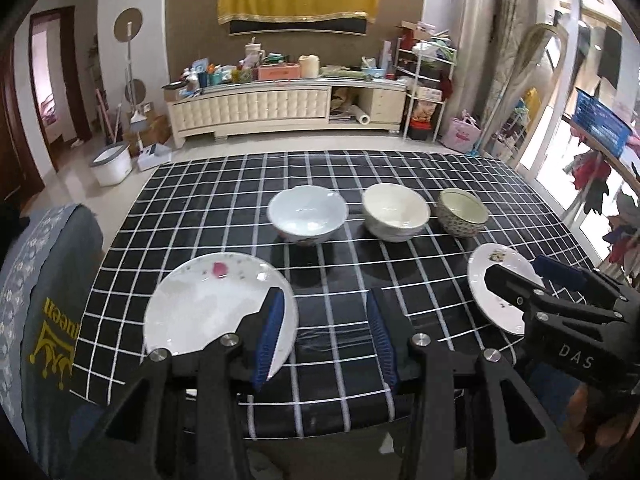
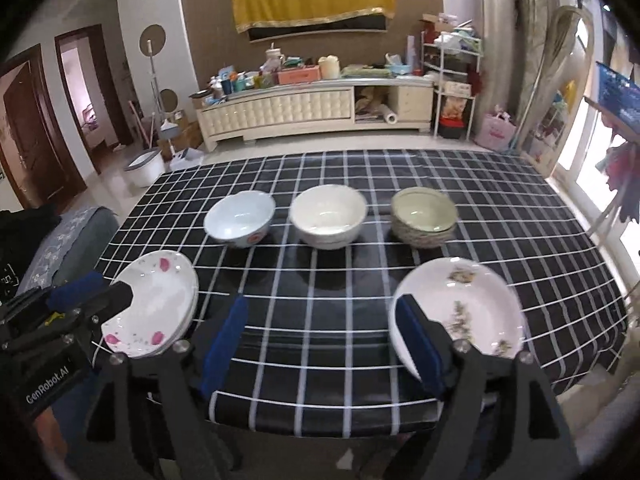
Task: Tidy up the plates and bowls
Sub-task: 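Move the left tool toward the small cartoon-print plate, then grip the rim of the cartoon-print plate with the left tool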
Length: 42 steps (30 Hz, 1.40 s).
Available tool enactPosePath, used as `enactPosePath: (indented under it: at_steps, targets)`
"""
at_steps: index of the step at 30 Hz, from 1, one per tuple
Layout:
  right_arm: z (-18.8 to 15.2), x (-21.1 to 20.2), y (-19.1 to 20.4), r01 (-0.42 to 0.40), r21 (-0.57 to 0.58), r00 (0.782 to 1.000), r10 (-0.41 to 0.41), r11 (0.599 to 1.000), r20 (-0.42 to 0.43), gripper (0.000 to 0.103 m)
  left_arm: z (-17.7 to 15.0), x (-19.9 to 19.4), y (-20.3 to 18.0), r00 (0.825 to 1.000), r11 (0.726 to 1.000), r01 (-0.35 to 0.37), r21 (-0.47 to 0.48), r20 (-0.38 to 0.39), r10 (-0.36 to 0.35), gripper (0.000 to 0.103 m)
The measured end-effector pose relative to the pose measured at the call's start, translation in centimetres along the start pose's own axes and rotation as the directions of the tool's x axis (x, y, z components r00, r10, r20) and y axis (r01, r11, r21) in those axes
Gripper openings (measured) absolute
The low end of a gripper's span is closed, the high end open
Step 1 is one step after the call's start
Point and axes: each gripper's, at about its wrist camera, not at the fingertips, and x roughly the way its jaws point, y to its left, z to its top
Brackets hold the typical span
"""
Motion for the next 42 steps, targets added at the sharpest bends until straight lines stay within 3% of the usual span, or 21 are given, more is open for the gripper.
enactPosePath:
  at_steps: [4,8,13,16,20,24,26,29,32,35,42]
  targets:
    - [-0.1,-1.4,-2.7,-0.021,0.053,0.999,0.019,0.998,0.047,0.085,0.4,0.3,-2.3,1.000,0.999,0.028,0.028,-0.004,-0.028,0.046]
    - [-0.1,-2.2,-5.0,0.025,0.061,0.997,-0.029,0.998,0.068,0.088,1.1,0.8,-5.0,0.999,0.997,0.051,0.065,-0.004,-0.051,0.049]
    - [0.4,-2.2,-8.6,0.069,0.078,0.997,-0.072,0.995,0.032,0.090,2.0,1.4,-8.0,0.997,0.991,0.081,0.103,0.013,-0.082,0.069]
    - [0.7,-2.2,-10.0,0.099,0.058,0.994,-0.101,0.993,0.028,0.099,2.4,2.0,-9.8,0.996,0.988,0.092,0.128,0.008,-0.094,0.079]
    - [0.6,-1.8,-11.7,0.073,0.095,0.997,-0.074,0.993,0.007,0.103,2.8,3.4,-12.0,0.995,0.982,0.101,0.157,-0.015,-0.100,0.079]
    - [0.2,-0.9,-13.5,0.119,0.103,0.993,-0.118,0.987,-0.017,0.103,3.2,4.9,-13.4,0.992,0.981,0.121,0.155,-0.047,-0.115,0.079]
    - [0.1,-0.3,-14.5,0.120,0.118,0.992,-0.116,0.986,-0.039,0.103,3.4,5.6,-14.2,0.992,0.979,0.121,0.164,-0.055,-0.113,0.086]
    - [-0.1,0.6,-15.8,0.085,0.156,0.995,-0.076,0.984,-0.064,0.103,3.6,6.6,-15.3,0.990,0.976,0.130,0.177,-0.071,-0.119,0.086]
    - [-0.4,1.7,-16.8,0.104,0.155,0.992,-0.091,0.982,-0.087,0.103,3.7,7.8,-16.3,0.988,0.974,0.135,0.180,-0.094,-0.120,0.086]
    - [-1.1,3.3,-17.9,0.123,0.162,0.983,-0.097,0.979,-0.158,0.103,3.3,9.3,-17.3,0.985,0.973,0.136,0.189,-0.127,-0.113,0.086]
    - [-2.5,6.1,-19.2,0.107,0.172,0.967,-0.062,0.979,-0.248,0.103,2.2,13.5,-18.2,0.960,0.977,0.169,0.132,-0.246,-0.133,0.086]
